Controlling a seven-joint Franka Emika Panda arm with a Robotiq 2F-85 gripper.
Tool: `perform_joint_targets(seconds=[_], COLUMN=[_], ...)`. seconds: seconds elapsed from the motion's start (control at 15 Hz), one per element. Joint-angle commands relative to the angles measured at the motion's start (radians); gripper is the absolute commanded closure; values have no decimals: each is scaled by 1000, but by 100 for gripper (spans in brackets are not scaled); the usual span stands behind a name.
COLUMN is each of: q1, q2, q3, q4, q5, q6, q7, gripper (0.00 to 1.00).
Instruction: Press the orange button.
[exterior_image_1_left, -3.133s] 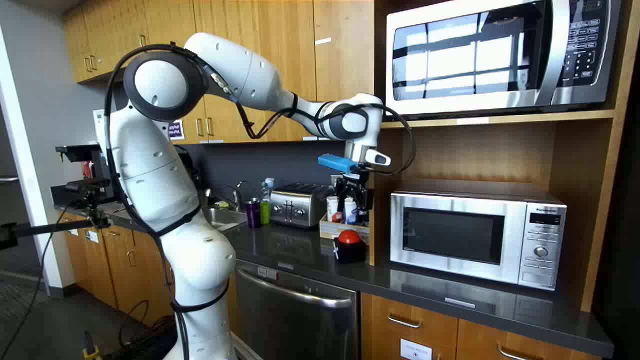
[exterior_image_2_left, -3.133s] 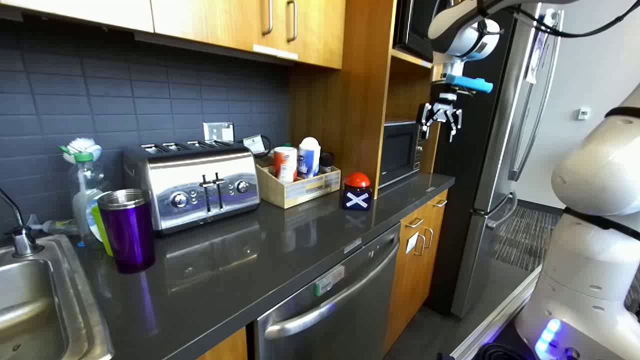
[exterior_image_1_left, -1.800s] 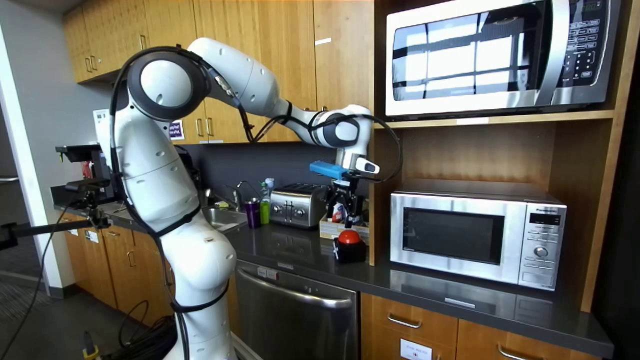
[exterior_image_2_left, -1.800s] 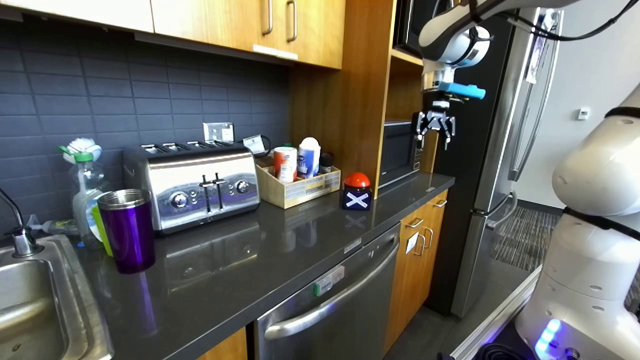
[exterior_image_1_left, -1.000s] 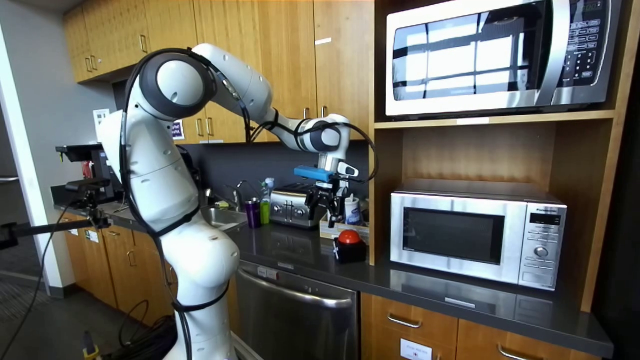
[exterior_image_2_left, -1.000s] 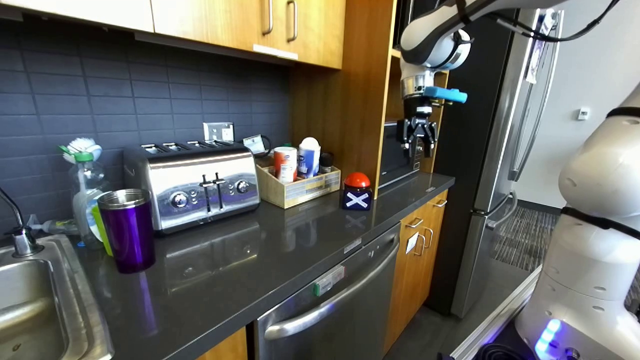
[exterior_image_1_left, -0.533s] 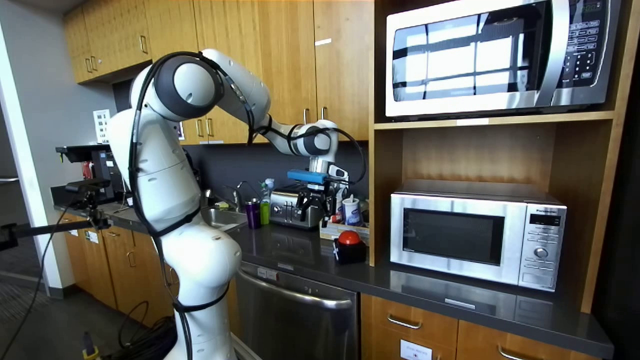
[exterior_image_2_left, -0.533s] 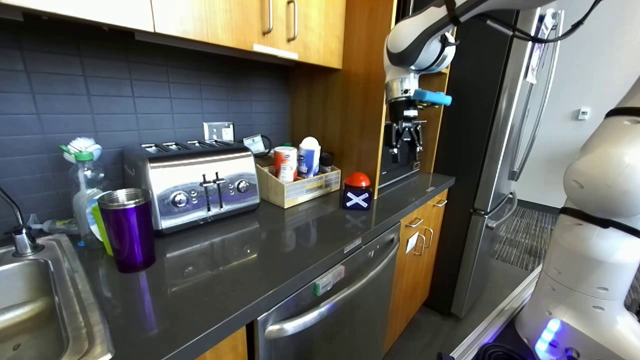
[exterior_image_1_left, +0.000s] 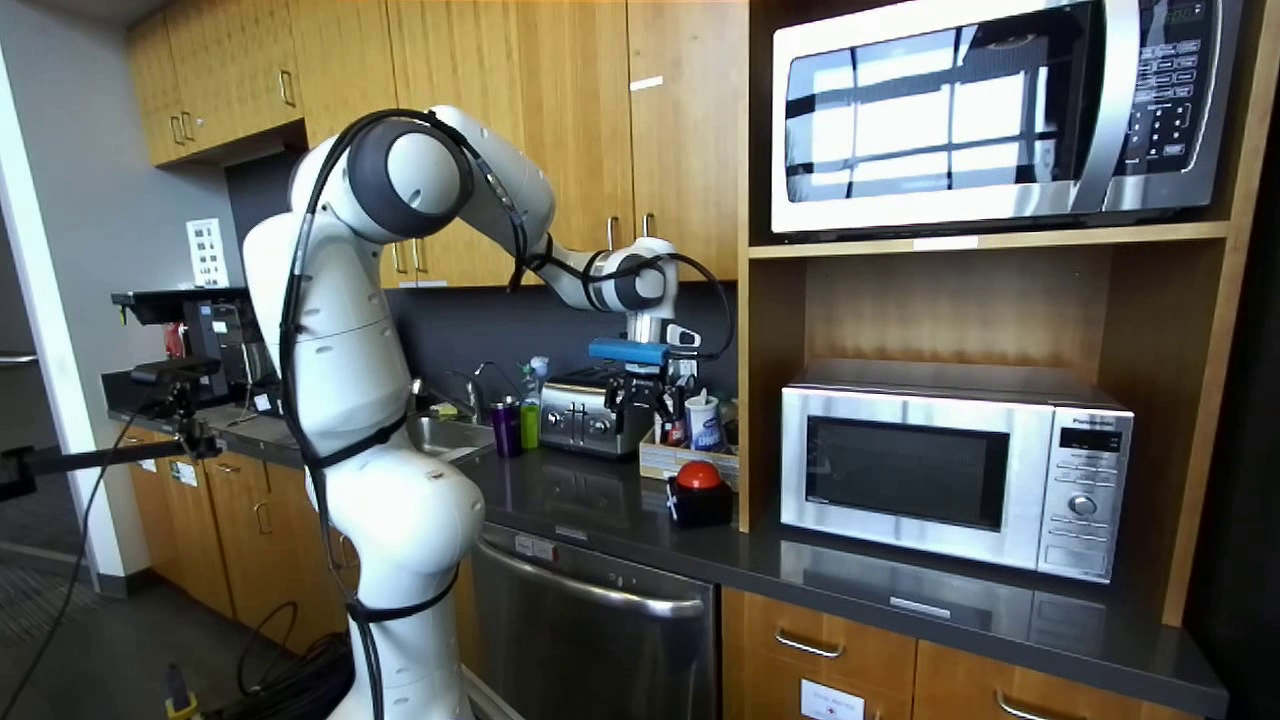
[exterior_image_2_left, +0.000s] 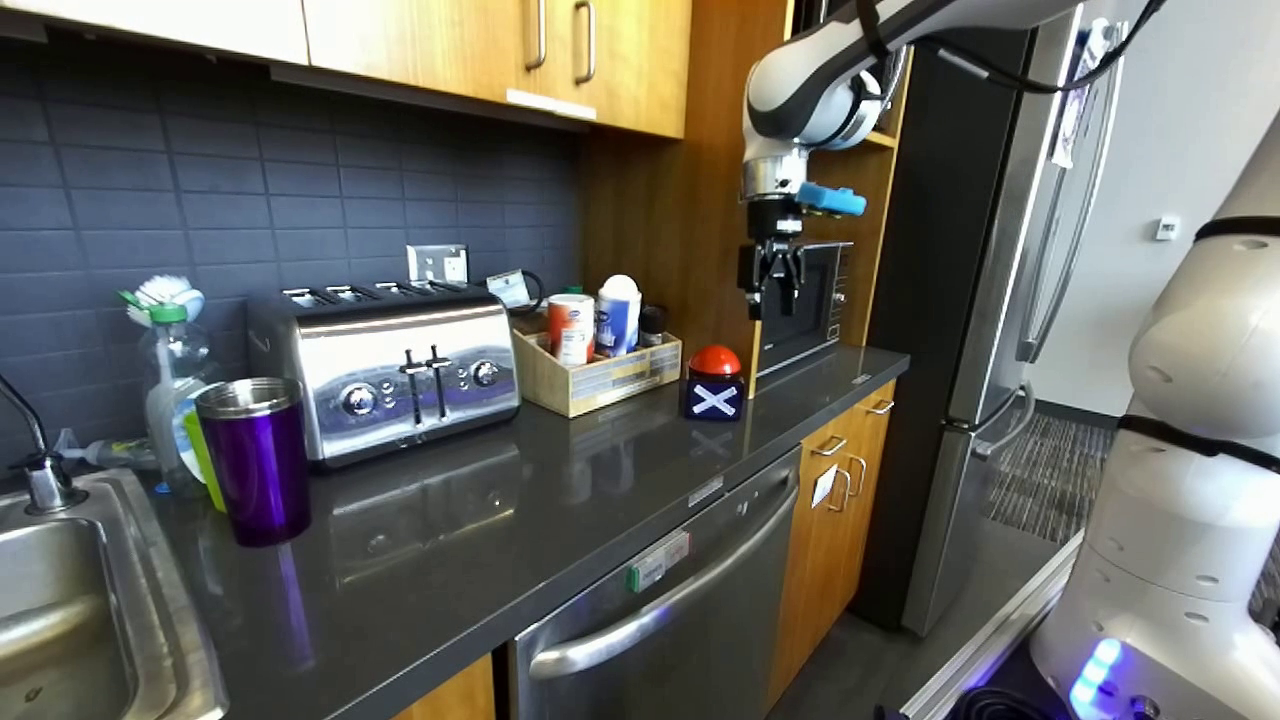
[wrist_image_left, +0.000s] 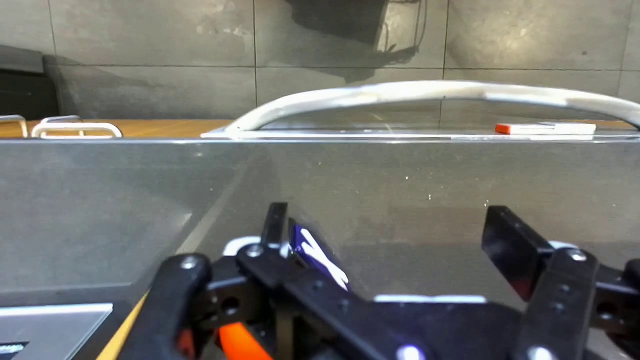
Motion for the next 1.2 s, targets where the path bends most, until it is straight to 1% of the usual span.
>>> perform_joint_targets(seconds=[0.0, 0.33, 0.4, 0.47, 0.6, 0.8, 0.93, 1.0, 1.13], q1=[-4, -8, -10, -12, -18, -28, -33, -35, -38], q2=[72, 172, 193, 209, 242, 272, 279, 281, 283], q3=[-11, -13, -11, -11, -11, -11, -10, -10, -11], q4=[100, 227, 253, 273, 314, 353, 359, 362, 366], q5=[-1, 10, 11, 12, 12, 22, 18, 17, 16], q6=[9, 5, 3, 0, -4, -11, -10, -11, -12], q7=[-73, -150, -160, -171, -184, -185, -186, -185, -187], gripper=[0, 0, 18, 27, 39, 64, 78, 87, 99])
